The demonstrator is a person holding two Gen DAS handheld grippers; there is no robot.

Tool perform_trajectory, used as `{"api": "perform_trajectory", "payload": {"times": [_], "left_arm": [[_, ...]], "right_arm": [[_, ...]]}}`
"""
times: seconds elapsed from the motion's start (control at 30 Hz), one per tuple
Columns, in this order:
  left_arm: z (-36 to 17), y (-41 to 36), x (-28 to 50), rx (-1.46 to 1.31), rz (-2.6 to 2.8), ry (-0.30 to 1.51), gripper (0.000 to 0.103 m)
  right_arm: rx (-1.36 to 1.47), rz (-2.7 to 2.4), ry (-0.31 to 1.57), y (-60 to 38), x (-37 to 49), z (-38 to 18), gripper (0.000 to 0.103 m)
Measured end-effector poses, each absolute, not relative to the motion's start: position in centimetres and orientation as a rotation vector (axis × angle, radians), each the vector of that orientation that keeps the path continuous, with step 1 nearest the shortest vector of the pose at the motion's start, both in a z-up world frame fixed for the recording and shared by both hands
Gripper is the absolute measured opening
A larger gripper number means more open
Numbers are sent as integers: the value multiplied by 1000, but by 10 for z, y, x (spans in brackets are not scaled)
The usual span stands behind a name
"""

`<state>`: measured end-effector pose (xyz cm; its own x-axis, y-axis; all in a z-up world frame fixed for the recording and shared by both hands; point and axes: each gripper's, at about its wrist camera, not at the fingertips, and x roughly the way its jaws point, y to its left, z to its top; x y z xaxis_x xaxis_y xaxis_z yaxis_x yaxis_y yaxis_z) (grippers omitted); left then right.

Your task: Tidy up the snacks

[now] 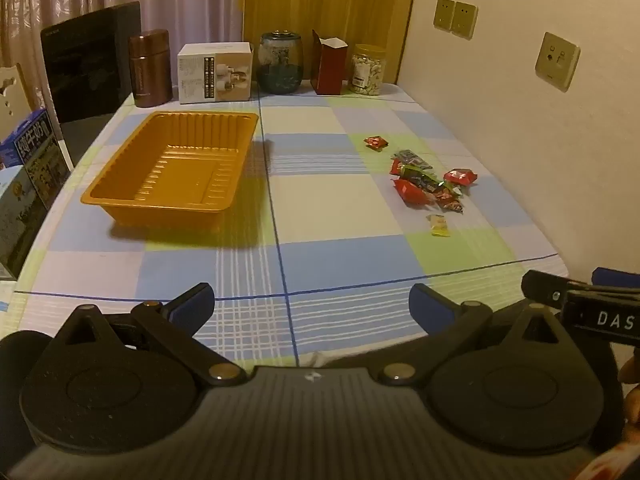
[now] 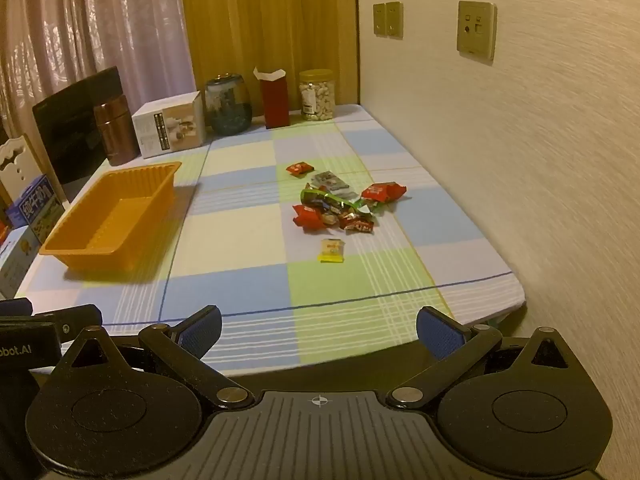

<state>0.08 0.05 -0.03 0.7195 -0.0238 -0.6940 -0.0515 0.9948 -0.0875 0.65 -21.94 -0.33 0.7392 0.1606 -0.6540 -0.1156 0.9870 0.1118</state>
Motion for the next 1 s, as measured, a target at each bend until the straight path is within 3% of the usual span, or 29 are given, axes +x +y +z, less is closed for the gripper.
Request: {"api": "perform_trajectory", "payload": {"times": [1.0], "left_arm": [[2,-2,-1,-99,2,751,103]], "right_arm": [[69,153,717,-221,4,-2,103]]}}
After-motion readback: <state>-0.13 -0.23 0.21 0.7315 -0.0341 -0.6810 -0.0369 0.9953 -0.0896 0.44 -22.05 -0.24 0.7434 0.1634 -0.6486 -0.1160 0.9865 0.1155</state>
